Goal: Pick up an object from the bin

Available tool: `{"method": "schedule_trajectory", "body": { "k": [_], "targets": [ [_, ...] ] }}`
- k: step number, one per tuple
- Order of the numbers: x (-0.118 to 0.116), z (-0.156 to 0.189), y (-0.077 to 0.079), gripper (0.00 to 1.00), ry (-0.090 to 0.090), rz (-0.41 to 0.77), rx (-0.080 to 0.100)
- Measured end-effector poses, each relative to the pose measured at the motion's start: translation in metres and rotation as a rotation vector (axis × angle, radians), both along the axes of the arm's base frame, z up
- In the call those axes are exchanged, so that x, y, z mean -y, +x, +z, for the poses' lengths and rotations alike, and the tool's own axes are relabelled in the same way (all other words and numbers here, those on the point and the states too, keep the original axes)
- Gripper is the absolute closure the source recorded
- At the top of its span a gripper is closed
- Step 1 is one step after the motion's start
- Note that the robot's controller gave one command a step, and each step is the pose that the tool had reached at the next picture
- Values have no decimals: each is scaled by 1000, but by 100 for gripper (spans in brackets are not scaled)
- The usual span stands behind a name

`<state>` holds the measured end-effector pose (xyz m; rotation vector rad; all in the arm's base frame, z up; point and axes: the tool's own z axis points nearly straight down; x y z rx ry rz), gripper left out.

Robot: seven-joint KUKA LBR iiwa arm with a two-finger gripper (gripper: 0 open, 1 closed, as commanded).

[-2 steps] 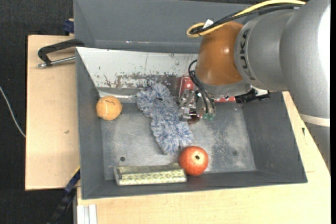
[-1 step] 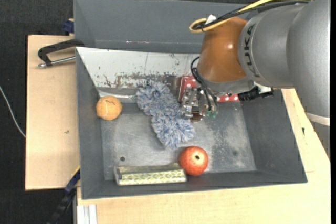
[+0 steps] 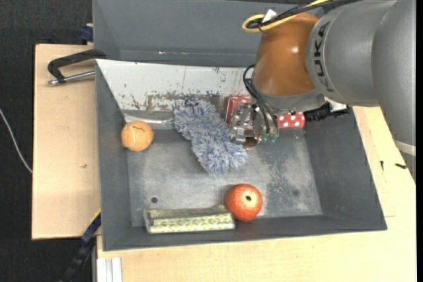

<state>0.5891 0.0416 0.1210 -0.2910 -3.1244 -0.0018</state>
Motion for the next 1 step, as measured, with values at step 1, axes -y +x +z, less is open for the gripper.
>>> {"method": "schedule_trajectory", "body": {
  "k": [1],
  "targets": [
    [0, 18, 1, 100, 0, 1, 6]
  ]
}}
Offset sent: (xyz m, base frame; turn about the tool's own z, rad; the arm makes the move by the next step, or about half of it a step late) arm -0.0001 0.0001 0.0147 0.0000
